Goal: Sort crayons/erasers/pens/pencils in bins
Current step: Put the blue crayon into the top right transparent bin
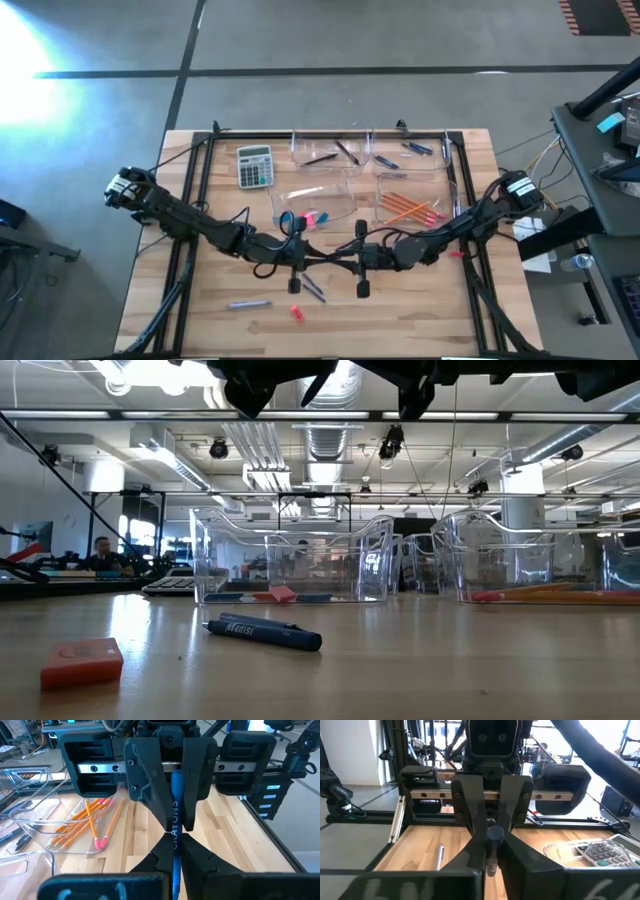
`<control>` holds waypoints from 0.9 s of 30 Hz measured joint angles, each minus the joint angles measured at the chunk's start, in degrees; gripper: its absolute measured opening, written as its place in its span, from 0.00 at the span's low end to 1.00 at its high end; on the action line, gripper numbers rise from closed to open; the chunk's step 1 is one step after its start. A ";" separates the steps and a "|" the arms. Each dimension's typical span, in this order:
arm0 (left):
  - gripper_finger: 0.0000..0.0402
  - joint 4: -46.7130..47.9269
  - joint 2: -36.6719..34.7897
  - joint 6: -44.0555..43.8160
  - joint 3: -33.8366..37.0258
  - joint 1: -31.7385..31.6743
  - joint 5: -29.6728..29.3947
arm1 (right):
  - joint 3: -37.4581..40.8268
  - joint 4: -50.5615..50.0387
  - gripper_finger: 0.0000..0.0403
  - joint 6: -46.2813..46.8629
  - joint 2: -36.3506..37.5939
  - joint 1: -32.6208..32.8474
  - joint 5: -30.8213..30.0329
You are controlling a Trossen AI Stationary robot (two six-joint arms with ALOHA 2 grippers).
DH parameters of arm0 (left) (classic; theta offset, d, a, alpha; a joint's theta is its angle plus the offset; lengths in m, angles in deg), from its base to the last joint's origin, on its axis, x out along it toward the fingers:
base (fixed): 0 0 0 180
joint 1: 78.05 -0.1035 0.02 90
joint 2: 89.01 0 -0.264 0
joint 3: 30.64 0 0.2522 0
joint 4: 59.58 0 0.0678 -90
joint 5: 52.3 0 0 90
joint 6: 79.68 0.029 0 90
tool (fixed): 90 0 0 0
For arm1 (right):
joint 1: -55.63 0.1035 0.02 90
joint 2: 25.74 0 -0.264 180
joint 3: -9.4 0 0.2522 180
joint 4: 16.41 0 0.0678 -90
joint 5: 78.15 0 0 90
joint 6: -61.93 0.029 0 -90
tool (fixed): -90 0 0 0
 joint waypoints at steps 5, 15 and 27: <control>0.05 -0.02 0.00 0.02 0.00 0.00 0.00 | -0.01 -0.13 0.05 0.01 0.20 -0.01 -0.06; 0.37 5.05 -3.09 0.05 -0.20 -0.02 -4.39 | -0.73 -16.90 0.05 -4.17 9.75 -2.49 -8.29; 0.42 5.94 -6.70 -1.55 1.27 0.00 -6.35 | -12.59 -76.73 0.05 4.80 26.34 -32.31 -12.65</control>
